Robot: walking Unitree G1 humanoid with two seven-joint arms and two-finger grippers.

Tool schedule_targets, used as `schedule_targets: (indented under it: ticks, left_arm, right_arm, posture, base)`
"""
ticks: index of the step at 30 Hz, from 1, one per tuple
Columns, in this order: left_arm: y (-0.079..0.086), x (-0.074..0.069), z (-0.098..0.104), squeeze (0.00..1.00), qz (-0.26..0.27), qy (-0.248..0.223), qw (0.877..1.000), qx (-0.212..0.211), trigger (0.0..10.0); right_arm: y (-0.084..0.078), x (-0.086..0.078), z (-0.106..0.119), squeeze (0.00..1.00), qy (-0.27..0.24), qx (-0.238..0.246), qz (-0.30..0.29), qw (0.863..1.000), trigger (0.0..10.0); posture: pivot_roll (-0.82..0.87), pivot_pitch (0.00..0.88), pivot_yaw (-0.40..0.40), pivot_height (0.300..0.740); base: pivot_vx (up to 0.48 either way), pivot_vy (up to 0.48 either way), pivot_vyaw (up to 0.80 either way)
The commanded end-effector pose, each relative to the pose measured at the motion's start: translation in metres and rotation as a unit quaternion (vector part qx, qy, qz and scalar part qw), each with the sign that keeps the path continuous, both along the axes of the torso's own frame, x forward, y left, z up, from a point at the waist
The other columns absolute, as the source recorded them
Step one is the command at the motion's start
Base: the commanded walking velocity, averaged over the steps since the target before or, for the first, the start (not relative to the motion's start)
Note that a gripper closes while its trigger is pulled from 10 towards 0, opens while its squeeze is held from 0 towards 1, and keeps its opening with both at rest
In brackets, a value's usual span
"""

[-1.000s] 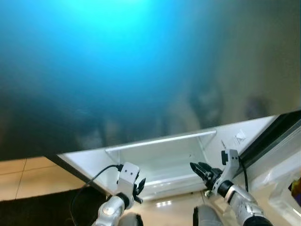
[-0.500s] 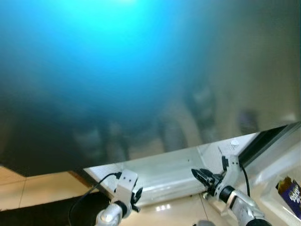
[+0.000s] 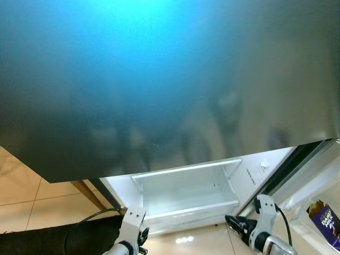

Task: Restocking fridge

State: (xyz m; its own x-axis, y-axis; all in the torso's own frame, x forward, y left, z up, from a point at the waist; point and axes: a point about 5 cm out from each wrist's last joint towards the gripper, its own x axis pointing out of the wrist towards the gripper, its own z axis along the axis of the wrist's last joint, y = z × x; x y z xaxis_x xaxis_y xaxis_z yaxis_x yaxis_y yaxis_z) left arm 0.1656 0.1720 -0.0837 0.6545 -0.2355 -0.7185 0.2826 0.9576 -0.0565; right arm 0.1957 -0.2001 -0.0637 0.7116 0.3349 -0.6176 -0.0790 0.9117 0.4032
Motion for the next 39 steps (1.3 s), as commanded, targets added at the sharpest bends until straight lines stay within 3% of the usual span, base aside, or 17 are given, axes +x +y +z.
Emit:
schedule_targets:
  ticks: [1,8,11,16,27,33,39]
  left_arm:
    - [0.014,-0.016,-0.007,0.00,0.024,0.039,0.999,0.021,10.0]
    - [0.024,-0.031,-0.014,0.00,0.057,0.074,0.995,0.047,10.0]
    - [0.025,-0.032,-0.014,0.00,0.061,0.078,0.994,0.050,10.0]
    - [0.026,-0.034,-0.016,0.00,0.061,0.092,0.992,0.062,10.0]
    - [0.032,-0.028,-0.015,0.00,0.052,0.099,0.988,0.105,10.0]
    - [0.034,-0.026,-0.015,0.00,0.024,0.111,0.981,0.156,10.0]
    - [0.028,-0.034,-0.020,0.00,-0.004,0.144,0.975,0.171,10.0]
  right_arm:
    - [-0.009,-0.015,-0.009,0.00,0.037,-0.045,-0.017,0.998,10.0]
    - [-0.021,-0.044,-0.024,0.00,0.106,-0.107,-0.039,0.988,10.0]
    - [-0.022,-0.049,-0.026,0.00,0.119,-0.119,-0.042,0.985,10.0]
    - [-0.030,-0.073,-0.035,0.00,0.174,-0.166,-0.060,0.969,10.0]
    - [-0.035,-0.076,-0.036,0.00,0.197,-0.211,-0.067,0.955,10.0]
    - [-0.030,-0.070,-0.036,0.00,0.196,-0.234,-0.028,0.952,10.0]
    - [-0.021,-0.072,-0.039,0.00,0.206,-0.239,-0.006,0.949,10.0]
  posture:
    - [-0.03,0.067,0.006,0.740]
    - [-0.02,0.061,-0.005,0.740]
    - [-0.02,0.058,-0.006,0.740]
    - [-0.02,0.035,-0.005,0.740]
    - [-0.02,0.009,-0.001,0.740]
    - [-0.02,0.007,0.008,0.740]
    - [-0.02,0.000,0.000,0.740]
  base:
    - [0.000,0.000,0.00]
    - [0.000,0.000,0.00]
    - [0.000,0.000,0.00]
    - [0.000,0.000,0.00]
    - [0.000,0.000,0.00]
    - [0.000,0.000,0.00]
    - [0.000,0.000,0.00]
